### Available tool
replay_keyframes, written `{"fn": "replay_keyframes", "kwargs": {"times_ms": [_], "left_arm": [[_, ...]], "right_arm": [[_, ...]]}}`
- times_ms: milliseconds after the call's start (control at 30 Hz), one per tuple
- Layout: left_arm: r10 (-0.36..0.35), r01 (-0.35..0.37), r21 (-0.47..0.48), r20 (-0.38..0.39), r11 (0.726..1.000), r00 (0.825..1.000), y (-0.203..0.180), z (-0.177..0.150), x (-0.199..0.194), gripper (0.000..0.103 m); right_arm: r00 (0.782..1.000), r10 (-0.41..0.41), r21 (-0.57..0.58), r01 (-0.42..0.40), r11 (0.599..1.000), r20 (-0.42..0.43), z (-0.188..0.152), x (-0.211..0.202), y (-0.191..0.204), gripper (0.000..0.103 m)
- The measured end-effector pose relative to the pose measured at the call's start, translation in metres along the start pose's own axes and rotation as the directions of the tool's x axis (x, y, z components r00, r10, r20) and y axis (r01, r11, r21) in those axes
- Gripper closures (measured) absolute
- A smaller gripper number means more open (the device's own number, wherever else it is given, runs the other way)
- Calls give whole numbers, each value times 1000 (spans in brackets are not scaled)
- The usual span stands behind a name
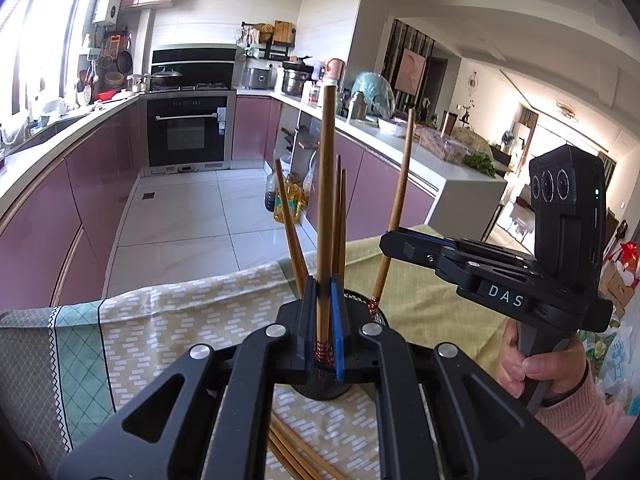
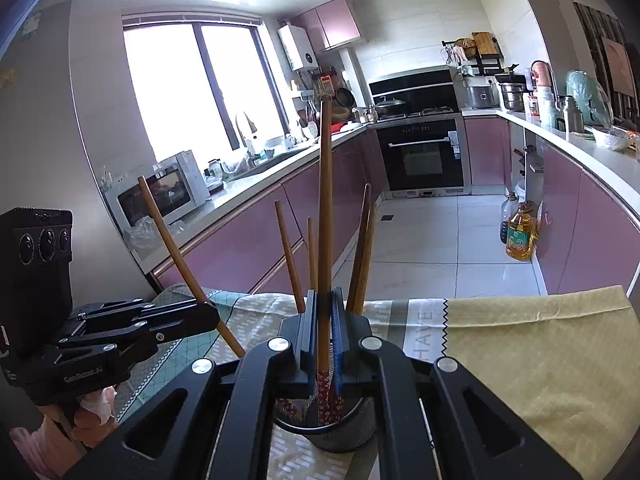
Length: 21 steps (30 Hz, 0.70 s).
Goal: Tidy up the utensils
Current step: 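Carry both chopsticks upright over the mesh cup and insert them, then open both grippers and withdraw them from the mesh cup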
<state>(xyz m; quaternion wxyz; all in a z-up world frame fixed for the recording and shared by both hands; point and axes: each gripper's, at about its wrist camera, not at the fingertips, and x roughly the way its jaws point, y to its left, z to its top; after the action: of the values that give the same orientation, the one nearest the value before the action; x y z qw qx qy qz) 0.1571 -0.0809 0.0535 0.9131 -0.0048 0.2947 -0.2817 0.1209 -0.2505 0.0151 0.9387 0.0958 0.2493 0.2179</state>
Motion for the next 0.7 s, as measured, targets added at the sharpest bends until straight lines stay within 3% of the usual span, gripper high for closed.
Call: {"fn": "replay_keyframes", "kwargs": {"times_ms": [367, 700], "left_arm": [[-16, 15, -12, -121, 1000, 993, 10, -7, 34, 95], [-11, 3, -56, -141, 998, 990, 19, -10, 51, 95]], "right_arm": [[992, -16, 2, 17, 1000, -128, -13, 26, -5, 97], [988, -27, 40, 33, 999, -150, -17, 37, -18, 94]]}}
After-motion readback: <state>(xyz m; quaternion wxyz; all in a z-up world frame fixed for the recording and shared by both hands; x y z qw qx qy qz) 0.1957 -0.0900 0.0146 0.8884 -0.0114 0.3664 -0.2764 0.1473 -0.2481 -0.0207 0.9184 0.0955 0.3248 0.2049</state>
